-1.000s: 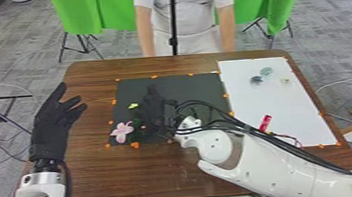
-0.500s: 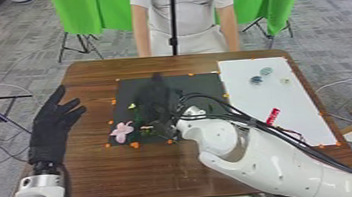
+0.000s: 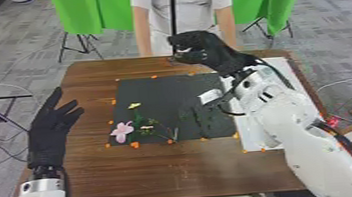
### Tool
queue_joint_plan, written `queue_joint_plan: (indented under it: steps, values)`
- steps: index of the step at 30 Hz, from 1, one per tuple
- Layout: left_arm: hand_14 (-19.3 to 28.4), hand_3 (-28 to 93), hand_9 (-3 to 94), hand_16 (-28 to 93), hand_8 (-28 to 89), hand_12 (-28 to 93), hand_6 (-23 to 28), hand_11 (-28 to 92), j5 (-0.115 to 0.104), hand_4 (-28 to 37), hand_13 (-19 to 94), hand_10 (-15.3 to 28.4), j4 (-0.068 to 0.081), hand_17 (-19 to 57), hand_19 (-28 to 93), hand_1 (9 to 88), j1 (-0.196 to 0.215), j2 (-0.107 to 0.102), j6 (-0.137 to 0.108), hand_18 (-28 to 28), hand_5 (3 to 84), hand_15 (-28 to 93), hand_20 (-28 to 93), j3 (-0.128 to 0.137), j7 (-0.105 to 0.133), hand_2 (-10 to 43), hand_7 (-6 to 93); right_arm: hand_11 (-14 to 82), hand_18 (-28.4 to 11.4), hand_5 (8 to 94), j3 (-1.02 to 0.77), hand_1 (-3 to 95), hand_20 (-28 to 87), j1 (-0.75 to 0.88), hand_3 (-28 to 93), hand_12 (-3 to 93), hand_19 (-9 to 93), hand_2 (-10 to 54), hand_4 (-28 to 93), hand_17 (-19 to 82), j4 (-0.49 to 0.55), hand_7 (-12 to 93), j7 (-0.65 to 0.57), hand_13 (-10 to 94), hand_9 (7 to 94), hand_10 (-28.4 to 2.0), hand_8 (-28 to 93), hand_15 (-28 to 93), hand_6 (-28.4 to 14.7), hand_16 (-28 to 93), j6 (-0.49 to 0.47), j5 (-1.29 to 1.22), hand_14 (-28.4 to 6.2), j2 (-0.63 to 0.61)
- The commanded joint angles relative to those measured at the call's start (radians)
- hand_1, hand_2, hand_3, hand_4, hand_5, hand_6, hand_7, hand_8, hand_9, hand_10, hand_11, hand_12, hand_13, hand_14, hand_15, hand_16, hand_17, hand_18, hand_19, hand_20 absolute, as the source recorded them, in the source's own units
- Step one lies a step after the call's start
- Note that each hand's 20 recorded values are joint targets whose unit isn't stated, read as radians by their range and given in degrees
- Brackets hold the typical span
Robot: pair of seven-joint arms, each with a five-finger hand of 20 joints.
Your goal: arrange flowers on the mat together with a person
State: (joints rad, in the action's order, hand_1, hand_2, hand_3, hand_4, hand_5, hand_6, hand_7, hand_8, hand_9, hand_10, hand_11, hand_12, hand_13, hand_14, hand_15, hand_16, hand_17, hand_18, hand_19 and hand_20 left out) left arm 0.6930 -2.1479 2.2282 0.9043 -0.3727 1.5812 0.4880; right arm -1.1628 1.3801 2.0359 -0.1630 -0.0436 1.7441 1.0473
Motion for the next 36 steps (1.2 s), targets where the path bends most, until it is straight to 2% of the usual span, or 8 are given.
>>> queue_joint_plan:
  steps: [1, 6, 8, 11, 15, 24, 27, 36]
  values:
    - [24.4, 77, 33.4, -9, -8, 11, 2.3, 24, -0.004, -28.3, 23, 17.0, 0.014, -8.2, 45, 16.1, 0.010, 0.002, -0.006, 22.0, 31.2, 53, 15, -0.008, 0.003, 3.4, 8.7, 14.8, -17.7, 40.9, -0.345, 16.6, 23, 0.362, 78, 16.0, 44, 3.0, -27, 1, 0.053, 12, 0.045, 30, 41.3, -14.6, -10, 46, 1.0, 10, -0.020, -0.644, -19.1, -0.021]
    - [24.2, 78, 33.0, -9, -8, 11, 2.0, 24, 0.020, -28.3, 22, 16.9, 0.021, -8.4, 45, 15.7, 0.008, 0.013, -0.003, 21.9, 31.0, 52, 15, -0.009, -0.023, 3.2, 8.4, 13.5, -17.9, 39.4, -0.421, 16.2, 22, 0.488, 78, 16.1, 43, 3.9, -28, 0, 0.043, 12, 0.091, 28, 39.9, -14.5, -10, 43, 1.9, 11, 0.034, -0.799, -19.2, 0.010]
    - [24.2, 78, 33.0, -8, -8, 11, 2.0, 23, 0.014, -28.3, 22, 16.9, 0.035, -8.4, 45, 15.8, -0.007, 0.019, 0.009, 21.8, 31.0, 52, 15, -0.020, -0.020, 2.9, 8.4, 13.3, -18.2, 39.1, -0.438, 16.1, 22, 0.521, 78, 16.1, 43, 4.0, -28, 1, 0.045, 12, 0.107, 28, 39.6, -14.6, -10, 43, 2.1, 12, 0.052, -0.813, -19.3, 0.023]
    - [24.2, 78, 33.3, -8, -8, 11, 2.1, 24, 0.020, -28.3, 23, 17.0, 0.041, -8.3, 45, 16.3, -0.010, 0.024, 0.008, 21.8, 31.0, 52, 15, -0.024, -0.030, 2.3, 8.4, 13.1, -19.0, 38.9, -0.460, 15.5, 23, 0.547, 78, 16.1, 44, 4.4, -28, 1, 0.040, 12, 0.117, 28, 39.5, -14.6, -10, 43, 2.2, 12, 0.066, -0.809, -19.7, 0.047]
    - [24.1, 78, 33.4, -8, -8, 11, 2.0, 24, 0.017, -28.3, 23, 17.0, 0.042, -8.3, 45, 16.9, -0.011, 0.008, 0.009, 21.8, 31.1, 52, 16, -0.034, -0.015, 1.0, 8.4, 12.9, -19.0, 38.4, -0.479, 15.1, 23, 0.561, 79, 16.1, 44, 4.6, -28, 1, 0.033, 11, 0.146, 28, 39.4, -14.5, -10, 42, 2.6, 13, 0.074, -0.772, -19.7, 0.069]
    - [24.0, 78, 33.3, -8, -8, 11, 1.9, 24, 0.036, -28.3, 23, 16.8, 0.034, -8.1, 45, 17.3, -0.012, 0.016, 0.021, 21.7, 31.0, 52, 17, -0.025, -0.037, 0.1, 8.5, 12.8, -19.0, 38.3, -0.486, 14.5, 23, 0.558, 79, 16.2, 43, 4.5, -28, 1, 0.028, 12, 0.153, 28, 39.4, -14.3, -10, 41, 2.9, 13, 0.072, -0.785, -19.4, 0.058]
    - [24.1, 78, 33.3, -8, -8, 12, 2.0, 24, 0.054, -28.3, 23, 16.9, 0.032, -8.1, 45, 17.4, -0.014, 0.015, 0.019, 21.7, 31.0, 52, 17, -0.025, -0.046, 0.1, 8.5, 12.8, -19.1, 38.3, -0.482, 14.4, 23, 0.555, 79, 16.2, 43, 4.5, -28, 1, 0.023, 12, 0.151, 28, 39.5, -14.3, -10, 41, 2.9, 14, 0.073, -0.782, -19.4, 0.051]
    - [24.0, 77, 33.4, -8, -8, 12, 2.2, 24, 0.052, -28.3, 23, 17.0, 0.032, -7.9, 45, 17.9, -0.014, 0.014, 0.014, 21.9, 31.0, 52, 17, -0.030, -0.047, 0.4, 8.7, 12.7, -19.1, 38.3, -0.486, 14.4, 23, 0.556, 79, 16.2, 43, 4.4, -28, 1, 0.021, 12, 0.157, 28, 39.6, -14.2, -10, 41, 3.1, 14, 0.077, -0.794, -19.4, 0.053]
